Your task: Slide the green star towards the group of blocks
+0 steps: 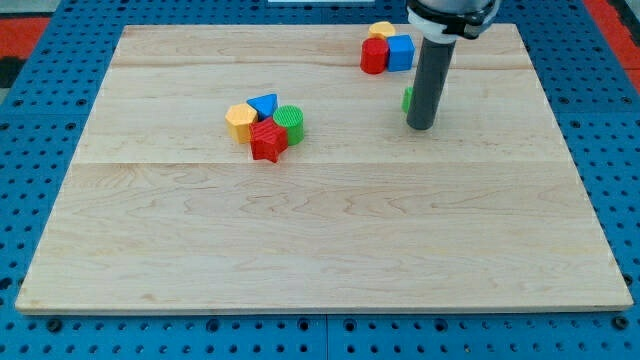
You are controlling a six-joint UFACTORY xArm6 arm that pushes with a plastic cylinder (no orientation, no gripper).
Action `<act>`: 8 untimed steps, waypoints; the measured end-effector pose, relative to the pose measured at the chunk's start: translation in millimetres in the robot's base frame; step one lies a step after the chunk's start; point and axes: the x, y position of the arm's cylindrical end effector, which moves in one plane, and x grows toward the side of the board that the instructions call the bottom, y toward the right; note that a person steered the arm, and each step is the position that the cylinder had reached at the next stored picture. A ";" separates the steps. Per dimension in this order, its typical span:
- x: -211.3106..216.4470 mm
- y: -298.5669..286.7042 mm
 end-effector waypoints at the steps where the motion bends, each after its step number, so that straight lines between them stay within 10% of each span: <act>1: -10.4 5.1; 8: -77.9 6.7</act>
